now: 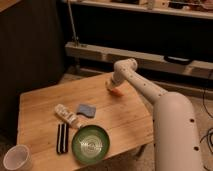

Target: Drag the pepper across the table

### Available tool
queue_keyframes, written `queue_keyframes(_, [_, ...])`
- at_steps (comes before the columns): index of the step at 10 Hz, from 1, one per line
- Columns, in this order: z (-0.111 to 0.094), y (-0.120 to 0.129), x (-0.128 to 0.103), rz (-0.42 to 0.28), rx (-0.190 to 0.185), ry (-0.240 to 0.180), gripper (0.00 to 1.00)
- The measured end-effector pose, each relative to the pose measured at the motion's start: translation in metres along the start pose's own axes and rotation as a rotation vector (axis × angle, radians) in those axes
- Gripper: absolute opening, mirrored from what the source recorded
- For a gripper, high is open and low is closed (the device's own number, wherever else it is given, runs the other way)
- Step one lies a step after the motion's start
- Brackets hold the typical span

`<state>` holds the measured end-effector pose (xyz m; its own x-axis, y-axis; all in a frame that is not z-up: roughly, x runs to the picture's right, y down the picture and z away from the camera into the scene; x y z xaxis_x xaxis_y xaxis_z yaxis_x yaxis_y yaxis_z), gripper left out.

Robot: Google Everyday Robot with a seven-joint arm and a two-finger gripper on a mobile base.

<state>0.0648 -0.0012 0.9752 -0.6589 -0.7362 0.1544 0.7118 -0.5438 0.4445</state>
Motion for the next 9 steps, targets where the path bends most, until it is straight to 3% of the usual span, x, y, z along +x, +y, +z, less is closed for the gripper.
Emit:
queue_keyframes(2, [-0.003, -0.012, -0.022, 0.013, 0.011, -0.007, 0.00])
queue_keyframes(7, [-0.026, -0.041, -0.035, -0.005, 0.036, 0.020, 0.00])
queue_keyframes(9, [-0.036, -0.056, -0.056, -0.009, 0.048, 0.008, 0.00])
